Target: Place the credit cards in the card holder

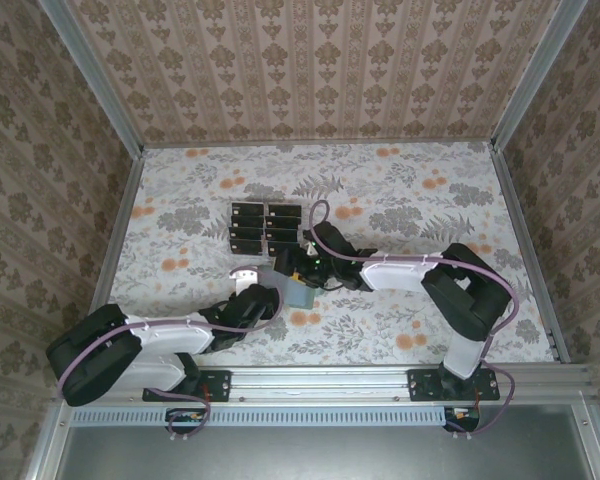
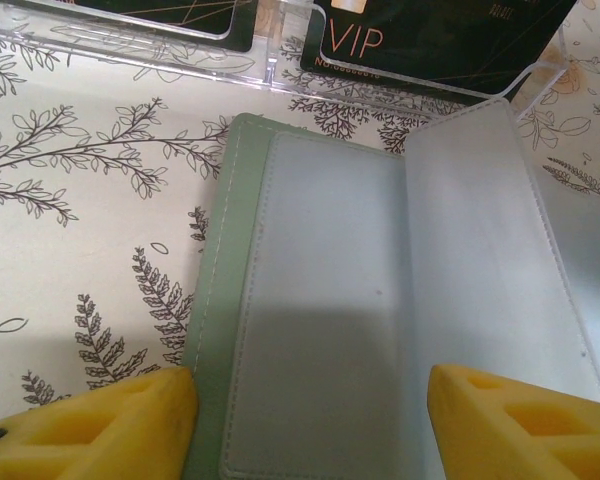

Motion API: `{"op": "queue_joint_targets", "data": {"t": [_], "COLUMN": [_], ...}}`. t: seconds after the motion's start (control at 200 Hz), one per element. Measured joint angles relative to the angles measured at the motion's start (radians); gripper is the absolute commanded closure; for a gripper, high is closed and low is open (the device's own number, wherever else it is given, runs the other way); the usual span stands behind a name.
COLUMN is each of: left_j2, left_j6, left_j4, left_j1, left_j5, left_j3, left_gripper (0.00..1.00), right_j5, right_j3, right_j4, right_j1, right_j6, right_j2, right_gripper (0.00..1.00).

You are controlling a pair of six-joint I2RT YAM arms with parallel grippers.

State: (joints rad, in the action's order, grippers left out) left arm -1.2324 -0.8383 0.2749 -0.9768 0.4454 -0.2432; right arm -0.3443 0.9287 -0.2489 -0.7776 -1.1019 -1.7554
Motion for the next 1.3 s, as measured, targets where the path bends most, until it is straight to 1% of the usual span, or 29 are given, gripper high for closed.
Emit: {"op": "queue_joint_targets", "data": {"t": [0.16,0.245,0.31,0.42,0.575,0.69,0.75,0.84,0.99,1.15,1.25,1.3], "left_j2": [-0.003,0.008,0.044,0.177,0.446,0.581,0.628,0.65,0.639,0.609,0.59,0.579], "left_j6": [-0.002,-0.006,-0.01,-0.03,-0.065,-0.09,-0.101,-0.112,-0.116,-0.112,-0.095,-0.073], "left_j4": [0.003,-0.001,-0.033,-0.135,-0.299,-0.401,-0.446,-0.488,-0.531,-0.537,-0.545,-0.544], "left_j1": [0.0,0.0,0.0,0.0,0.007,0.027,0.038,0.05,0.061,0.081,0.132,0.175], "left_j5": [0.003,0.003,0.008,0.025,0.066,0.083,0.088,0.09,0.09,0.085,0.059,0.036], "left_j3": [0.0,0.002,0.01,0.037,0.061,0.067,0.076,0.086,0.088,0.085,0.056,0.033], "left_gripper": [0.34,0.31,0.28,0.25,0.23,0.22,0.22,0.21,0.19,0.16,0.14,0.12], "right_j5": [0.007,0.007,0.007,0.006,0.006,0.002,-0.001,-0.004,-0.011,-0.024,-0.029,-0.027], "right_j3": [-0.011,-0.011,-0.01,0.016,0.085,0.144,0.182,0.227,0.277,0.283,0.283,0.283], "right_j4": [0.019,0.021,0.021,0.029,0.045,0.051,0.054,0.059,0.066,0.084,0.12,0.149], "right_j1": [0.002,0.002,0.002,-0.004,-0.026,-0.047,-0.06,-0.074,-0.092,-0.092,-0.083,-0.072], "right_j6": [0.003,0.003,0.002,0.003,0.003,0.003,0.003,0.002,0.001,0.004,0.026,0.048], "right_j2": [0.013,0.013,0.011,-0.013,-0.07,-0.121,-0.156,-0.199,-0.261,-0.267,-0.241,-0.208], "right_gripper": [0.36,0.36,0.36,0.36,0.36,0.36,0.36,0.37,0.37,0.37,0.37,0.37]}}
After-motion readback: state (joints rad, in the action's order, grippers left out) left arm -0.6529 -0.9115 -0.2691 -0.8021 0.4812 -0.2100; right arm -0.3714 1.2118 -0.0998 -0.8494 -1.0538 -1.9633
